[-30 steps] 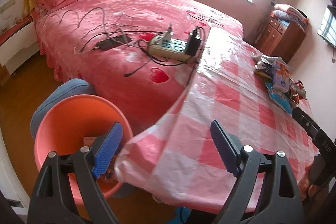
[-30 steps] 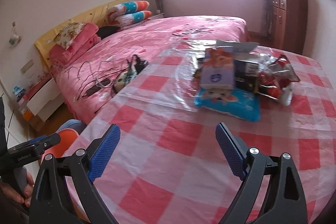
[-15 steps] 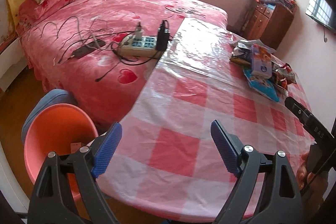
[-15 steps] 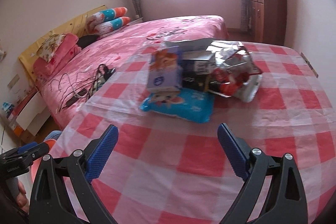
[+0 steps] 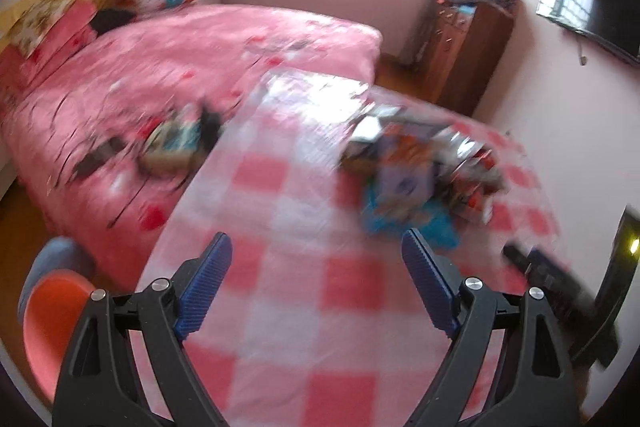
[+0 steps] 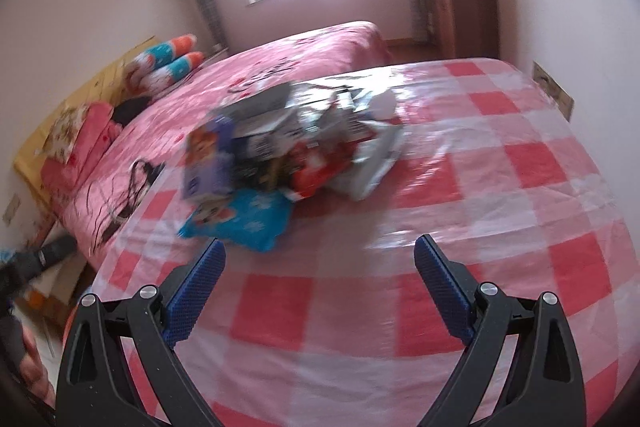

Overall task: Collect trash
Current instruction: 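Move both open tools back to the trash pile on the bed, then grasp the grey printed paper packet with the left tool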

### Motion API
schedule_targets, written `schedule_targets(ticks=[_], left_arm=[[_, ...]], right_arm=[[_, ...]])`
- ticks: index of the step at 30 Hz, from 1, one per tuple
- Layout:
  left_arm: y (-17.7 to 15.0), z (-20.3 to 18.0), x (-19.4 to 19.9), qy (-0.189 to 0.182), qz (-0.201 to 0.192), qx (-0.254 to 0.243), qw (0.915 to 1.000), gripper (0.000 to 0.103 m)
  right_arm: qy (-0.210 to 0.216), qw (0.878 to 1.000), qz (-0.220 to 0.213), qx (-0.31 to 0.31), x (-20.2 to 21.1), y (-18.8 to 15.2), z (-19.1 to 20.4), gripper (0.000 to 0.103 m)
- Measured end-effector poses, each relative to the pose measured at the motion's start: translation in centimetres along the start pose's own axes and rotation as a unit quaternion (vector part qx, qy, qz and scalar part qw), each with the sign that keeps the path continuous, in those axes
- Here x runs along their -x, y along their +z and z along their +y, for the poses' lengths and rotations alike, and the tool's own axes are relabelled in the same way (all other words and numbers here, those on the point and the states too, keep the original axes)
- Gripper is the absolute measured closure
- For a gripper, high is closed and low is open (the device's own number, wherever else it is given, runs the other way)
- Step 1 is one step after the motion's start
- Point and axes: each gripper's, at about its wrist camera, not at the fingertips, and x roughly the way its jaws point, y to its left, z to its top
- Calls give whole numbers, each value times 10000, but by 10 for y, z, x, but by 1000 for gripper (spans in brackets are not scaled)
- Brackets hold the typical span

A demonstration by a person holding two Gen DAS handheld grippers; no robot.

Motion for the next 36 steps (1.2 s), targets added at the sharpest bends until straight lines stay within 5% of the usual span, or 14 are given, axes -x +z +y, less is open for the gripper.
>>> schedule_targets(ticks=[10,17,23,27,30,36], left_arm=[[122,-139,-103,-194,188,-827,9962,16],[152,-223,-204,157,826,-1282,9882,16],[148,-251,-266,522,1359,-1427,9790,25],[137,-247,-290,741,1756,-1355,9723,43],[135,-241,-298,736,1994,-1259,9690,52],[119,-224,-291,600,2020,-1071,9717,53]], right_arm=[[-91,9991,-124,-397,7,12,-42,9],[-74,9984,-77,-556,3,12,-59,9],[-34,9961,-98,-880,5,16,-82,9],[-35,9947,-99,-1020,7,17,-93,9],[-15,9940,-76,-1094,8,16,-97,9],[-17,9931,-170,-1160,13,16,-102,9]])
